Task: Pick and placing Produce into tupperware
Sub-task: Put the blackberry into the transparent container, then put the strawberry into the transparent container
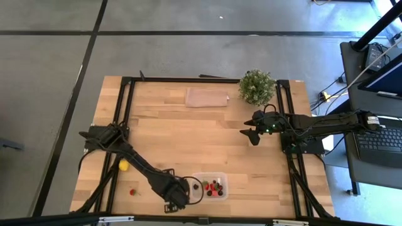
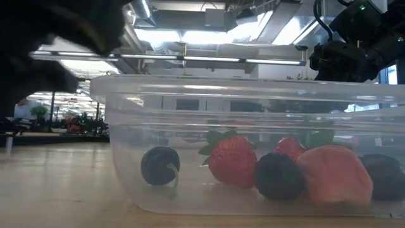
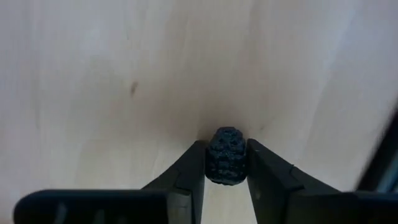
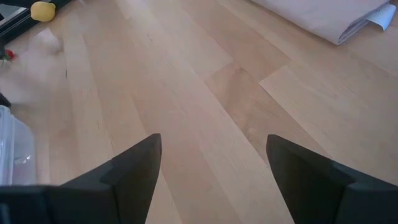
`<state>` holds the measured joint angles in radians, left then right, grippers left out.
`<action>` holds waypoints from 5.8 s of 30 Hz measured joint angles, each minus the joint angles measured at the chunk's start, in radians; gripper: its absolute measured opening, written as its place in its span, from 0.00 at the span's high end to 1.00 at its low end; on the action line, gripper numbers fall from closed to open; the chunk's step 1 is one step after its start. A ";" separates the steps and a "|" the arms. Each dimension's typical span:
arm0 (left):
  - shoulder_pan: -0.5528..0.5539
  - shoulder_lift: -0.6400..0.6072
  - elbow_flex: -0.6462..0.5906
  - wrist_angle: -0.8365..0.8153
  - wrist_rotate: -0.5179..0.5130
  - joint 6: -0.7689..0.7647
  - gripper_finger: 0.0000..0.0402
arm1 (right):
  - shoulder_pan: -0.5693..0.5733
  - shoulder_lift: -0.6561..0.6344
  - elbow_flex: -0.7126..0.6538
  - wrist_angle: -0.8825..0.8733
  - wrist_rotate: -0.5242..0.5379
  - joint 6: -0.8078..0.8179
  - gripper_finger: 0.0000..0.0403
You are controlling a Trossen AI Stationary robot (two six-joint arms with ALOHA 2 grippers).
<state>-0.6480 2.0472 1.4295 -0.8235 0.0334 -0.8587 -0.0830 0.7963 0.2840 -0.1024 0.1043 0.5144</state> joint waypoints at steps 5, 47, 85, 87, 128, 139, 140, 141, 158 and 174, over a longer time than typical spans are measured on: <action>0.040 0.001 0.082 -0.046 -0.008 0.029 0.79 | 0.000 0.000 0.000 0.000 0.000 0.000 0.28; 0.224 0.126 0.378 -0.069 -0.013 0.340 0.72 | 0.000 0.000 -0.030 0.011 0.000 0.013 0.28; 0.220 -0.192 0.890 -0.748 -0.316 0.395 0.52 | 0.001 0.000 -0.047 0.040 -0.001 0.037 0.28; 0.191 -0.237 0.881 -0.747 -0.325 0.344 0.52 | 0.001 0.000 -0.047 0.041 -0.001 0.043 0.28; -0.375 -0.609 -0.473 -0.118 -0.053 -0.320 0.52 | 0.001 0.000 -0.047 0.235 0.126 0.292 0.28; -0.402 -0.608 -0.479 -0.115 -0.074 -0.449 0.52 | 0.001 0.000 -0.047 0.234 0.126 0.288 0.28; -0.403 -0.608 -0.479 -0.114 -0.074 -0.448 0.52 | 0.001 0.000 -0.047 0.234 0.126 0.285 0.28; -0.403 -0.608 -0.479 -0.112 -0.074 -0.448 0.52 | 0.001 0.000 -0.047 0.234 0.126 0.277 0.28; -0.403 -0.593 -0.479 -0.071 -0.043 -0.448 0.52 | 0.001 0.000 -0.047 0.234 0.124 0.259 0.28; -0.398 -0.593 -0.479 -0.077 -0.042 -0.441 0.31 | 0.001 0.000 -0.047 0.233 0.124 0.238 0.28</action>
<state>-1.0462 1.4540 0.9508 -0.9001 -0.0082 -1.3001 -0.0818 0.7967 0.2371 0.1310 0.2283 0.7528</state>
